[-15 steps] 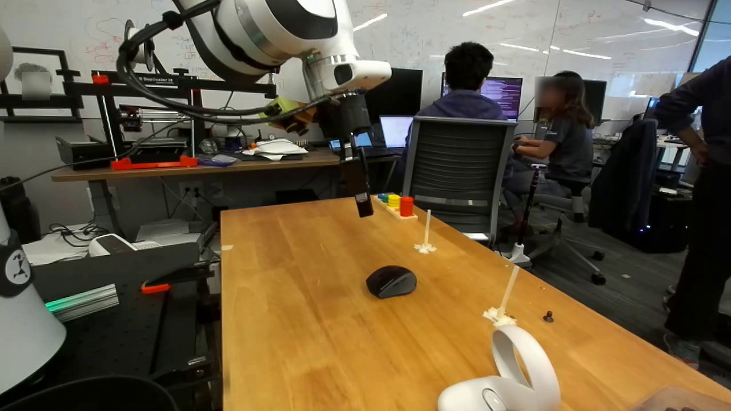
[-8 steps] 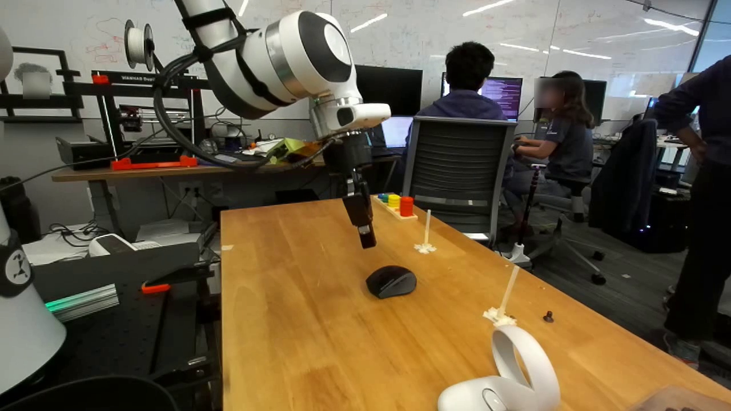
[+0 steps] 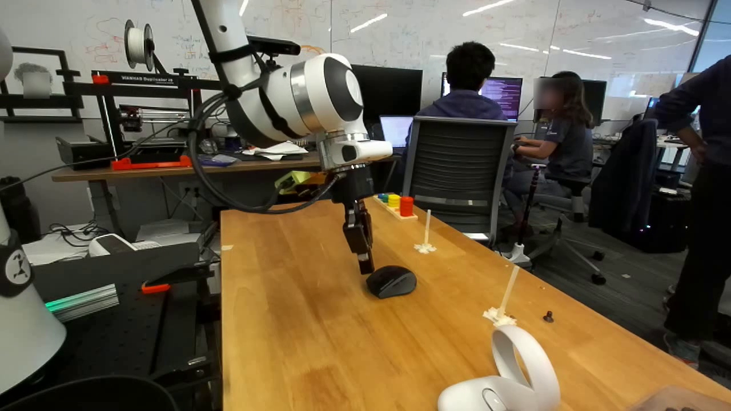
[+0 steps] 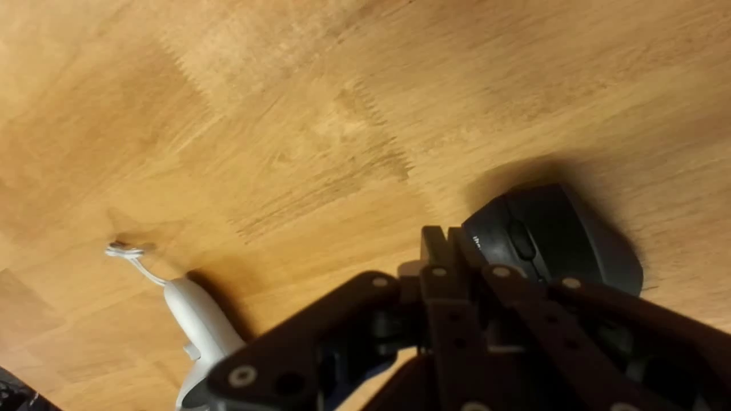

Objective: Move the mouse slightly backwards

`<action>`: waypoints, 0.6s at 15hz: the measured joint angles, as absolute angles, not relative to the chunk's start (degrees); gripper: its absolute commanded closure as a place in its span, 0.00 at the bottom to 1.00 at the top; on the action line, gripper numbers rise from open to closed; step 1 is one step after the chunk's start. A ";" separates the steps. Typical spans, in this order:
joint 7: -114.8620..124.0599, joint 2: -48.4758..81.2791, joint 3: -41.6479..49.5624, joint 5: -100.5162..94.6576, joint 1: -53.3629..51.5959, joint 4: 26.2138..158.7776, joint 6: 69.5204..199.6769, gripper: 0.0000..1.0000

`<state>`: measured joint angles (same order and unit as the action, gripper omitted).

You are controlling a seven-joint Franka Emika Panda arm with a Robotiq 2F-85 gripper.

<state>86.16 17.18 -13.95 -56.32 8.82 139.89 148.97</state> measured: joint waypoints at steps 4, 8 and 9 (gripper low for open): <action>89.06 22.16 -13.71 -58.23 8.24 136.40 148.97 0.91; 90.43 25.98 -10.12 -58.86 4.32 132.86 149.94 0.91; 90.71 26.46 -9.28 -58.92 3.27 132.12 149.96 0.91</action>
